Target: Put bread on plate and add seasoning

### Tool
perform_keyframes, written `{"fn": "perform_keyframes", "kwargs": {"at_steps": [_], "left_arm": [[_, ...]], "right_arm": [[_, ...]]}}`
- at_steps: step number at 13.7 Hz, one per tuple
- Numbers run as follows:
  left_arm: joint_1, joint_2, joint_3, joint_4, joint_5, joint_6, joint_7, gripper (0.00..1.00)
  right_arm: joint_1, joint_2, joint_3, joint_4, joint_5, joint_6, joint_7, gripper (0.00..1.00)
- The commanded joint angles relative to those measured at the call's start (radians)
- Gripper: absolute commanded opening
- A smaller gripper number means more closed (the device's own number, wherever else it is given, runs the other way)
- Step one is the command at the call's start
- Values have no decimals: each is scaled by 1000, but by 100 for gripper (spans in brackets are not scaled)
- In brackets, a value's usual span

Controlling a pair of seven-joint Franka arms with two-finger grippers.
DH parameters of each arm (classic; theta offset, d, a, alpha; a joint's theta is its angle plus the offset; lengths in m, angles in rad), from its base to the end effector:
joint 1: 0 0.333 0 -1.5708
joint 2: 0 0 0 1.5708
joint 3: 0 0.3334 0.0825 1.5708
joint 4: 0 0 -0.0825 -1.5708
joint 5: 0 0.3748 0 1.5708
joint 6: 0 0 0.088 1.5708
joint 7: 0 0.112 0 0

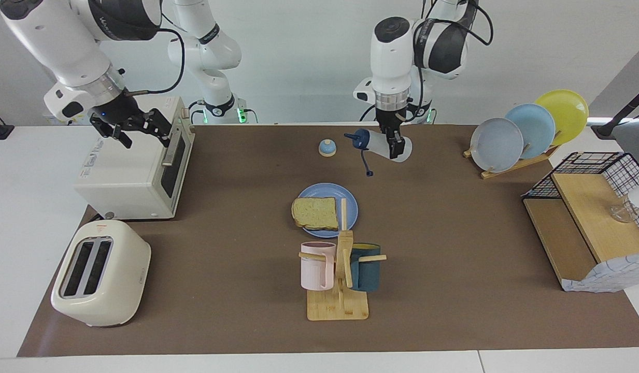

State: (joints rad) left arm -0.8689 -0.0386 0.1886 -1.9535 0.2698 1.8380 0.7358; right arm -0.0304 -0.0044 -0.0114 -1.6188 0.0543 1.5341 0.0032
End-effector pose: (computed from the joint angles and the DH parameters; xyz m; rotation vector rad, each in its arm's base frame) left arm 0.4274 -0.3152 0.5045 -2.1172 1.9690 0.1217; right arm 0.5376 -0.0162 0.6143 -3.0825 0.0697 0.1222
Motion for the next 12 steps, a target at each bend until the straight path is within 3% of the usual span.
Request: {"fn": "perform_keyframes", "kwargs": {"at_steps": [1, 3, 6, 12], "left_arm": [[-62, 176, -3, 148, 101, -88, -75, 0], [-116, 250, -2, 175, 185, -146, -101, 0], [-183, 434, 5, 327, 262, -291, -142, 0], [-225, 482, 3, 352, 445, -424, -184, 0]], "right_arm": [[17, 4, 34, 16, -37, -22, 18, 100], [17, 4, 54, 16, -39, -23, 18, 100], [15, -3, 108, 14, -73, -43, 18, 100], [15, -34, 57, 2, -67, -33, 21, 100]]}}
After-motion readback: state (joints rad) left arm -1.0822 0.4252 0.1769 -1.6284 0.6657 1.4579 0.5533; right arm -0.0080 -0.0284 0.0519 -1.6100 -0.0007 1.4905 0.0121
